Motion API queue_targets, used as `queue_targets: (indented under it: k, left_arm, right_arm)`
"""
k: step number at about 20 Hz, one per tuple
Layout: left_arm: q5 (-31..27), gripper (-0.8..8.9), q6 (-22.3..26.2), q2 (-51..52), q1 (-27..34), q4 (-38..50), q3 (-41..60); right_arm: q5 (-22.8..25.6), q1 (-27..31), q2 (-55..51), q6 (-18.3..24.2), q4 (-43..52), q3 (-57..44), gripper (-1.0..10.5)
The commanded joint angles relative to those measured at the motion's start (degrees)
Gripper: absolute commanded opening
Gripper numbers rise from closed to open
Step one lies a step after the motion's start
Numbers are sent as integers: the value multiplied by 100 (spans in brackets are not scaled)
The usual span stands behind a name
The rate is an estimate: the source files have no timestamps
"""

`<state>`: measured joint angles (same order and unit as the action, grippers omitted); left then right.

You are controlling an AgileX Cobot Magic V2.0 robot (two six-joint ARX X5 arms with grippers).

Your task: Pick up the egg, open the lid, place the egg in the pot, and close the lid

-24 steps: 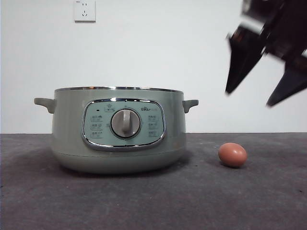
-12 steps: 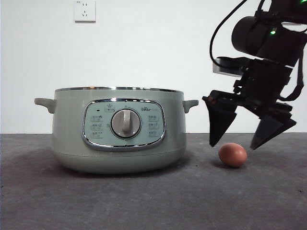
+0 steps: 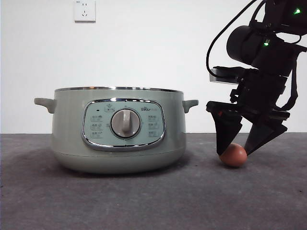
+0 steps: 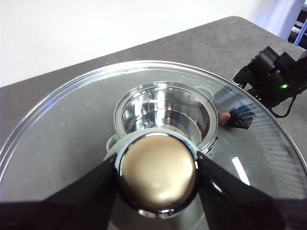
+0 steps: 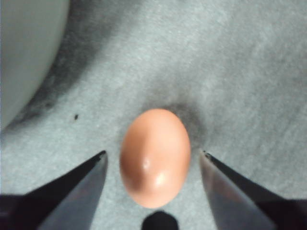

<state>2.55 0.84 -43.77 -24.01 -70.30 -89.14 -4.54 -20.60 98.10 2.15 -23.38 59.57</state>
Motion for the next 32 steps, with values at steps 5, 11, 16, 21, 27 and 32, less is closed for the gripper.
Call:
queue_targets:
  k: [5, 11, 16, 21, 27, 32]
  left_arm:
    - [22, -9, -33, 55, 13, 262, -46]
    - [22, -8, 4, 55, 13, 262, -46]
    - [24, -9, 94, 55, 13, 262, -46]
    - [42, -8, 120, 55, 13, 260, -46]
    - [44, -8, 129, 55, 13, 258, -46]
    - [44, -8, 127, 52, 13, 247, -46]
  right_arm:
    - [-17, -7, 77, -68, -15, 9, -15]
    - [-11, -7, -374, -275, -92, 11, -12]
    - [52, -7, -1445, -468, -162, 111, -12]
    - [26, -295, -1755, -448, -363, 1082, -12]
    - [26, -1250, -634, -267, -542, 2806, -12]
    - [48, -1816, 975, -24, -1032, 4277, -12]
